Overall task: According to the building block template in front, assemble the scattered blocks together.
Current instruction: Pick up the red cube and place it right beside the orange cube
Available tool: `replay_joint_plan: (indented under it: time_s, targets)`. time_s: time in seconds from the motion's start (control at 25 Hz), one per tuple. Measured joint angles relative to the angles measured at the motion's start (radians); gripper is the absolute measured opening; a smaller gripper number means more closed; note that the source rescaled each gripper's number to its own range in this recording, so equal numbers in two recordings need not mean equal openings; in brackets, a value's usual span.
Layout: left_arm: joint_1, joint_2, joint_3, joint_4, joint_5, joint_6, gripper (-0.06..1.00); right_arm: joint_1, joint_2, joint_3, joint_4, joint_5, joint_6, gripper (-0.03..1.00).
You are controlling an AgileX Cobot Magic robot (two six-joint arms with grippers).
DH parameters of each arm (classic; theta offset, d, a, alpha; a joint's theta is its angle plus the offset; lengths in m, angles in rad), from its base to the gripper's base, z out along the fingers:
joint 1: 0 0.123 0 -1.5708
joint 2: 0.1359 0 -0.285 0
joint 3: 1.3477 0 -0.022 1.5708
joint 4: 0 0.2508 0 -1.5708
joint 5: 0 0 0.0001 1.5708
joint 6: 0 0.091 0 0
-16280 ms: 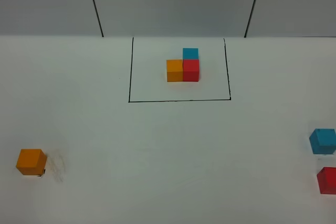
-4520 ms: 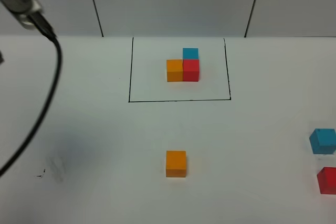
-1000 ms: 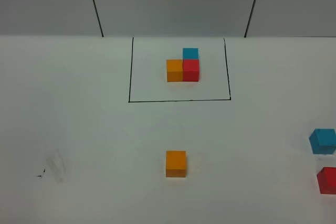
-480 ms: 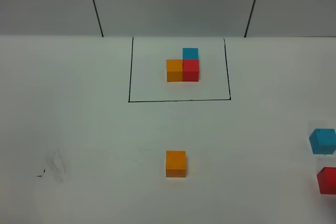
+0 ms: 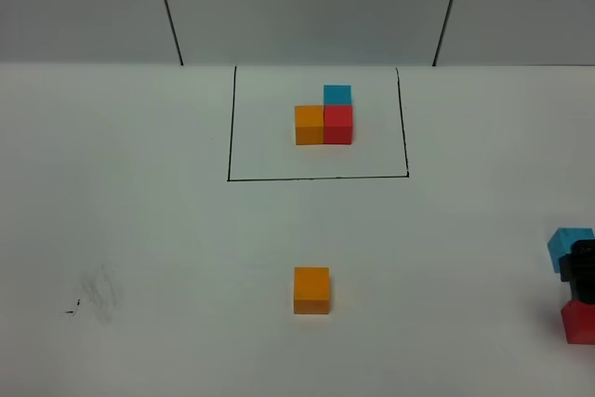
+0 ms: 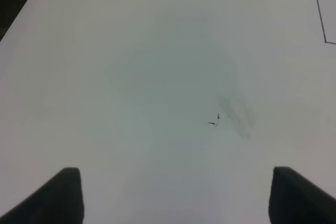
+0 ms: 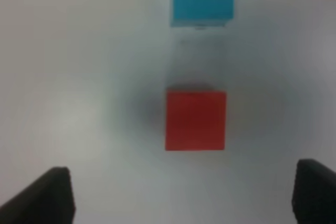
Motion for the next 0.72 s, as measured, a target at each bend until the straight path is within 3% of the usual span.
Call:
replay_joint_plan:
  time_s: [0.2, 0.72]
  targets:
    - [0.0, 0.0, 0.0, 0.0, -0.001, 0.0, 0.57, -0.023, 0.085, 0.0, -0.021, -0.009, -0.021, 0.79]
    - [0.0, 0.0, 0.0, 0.0, -0.001, 0.0, 0.57, -0.062, 0.282, 0.017, 0.007, -0.167, -0.033, 0.79]
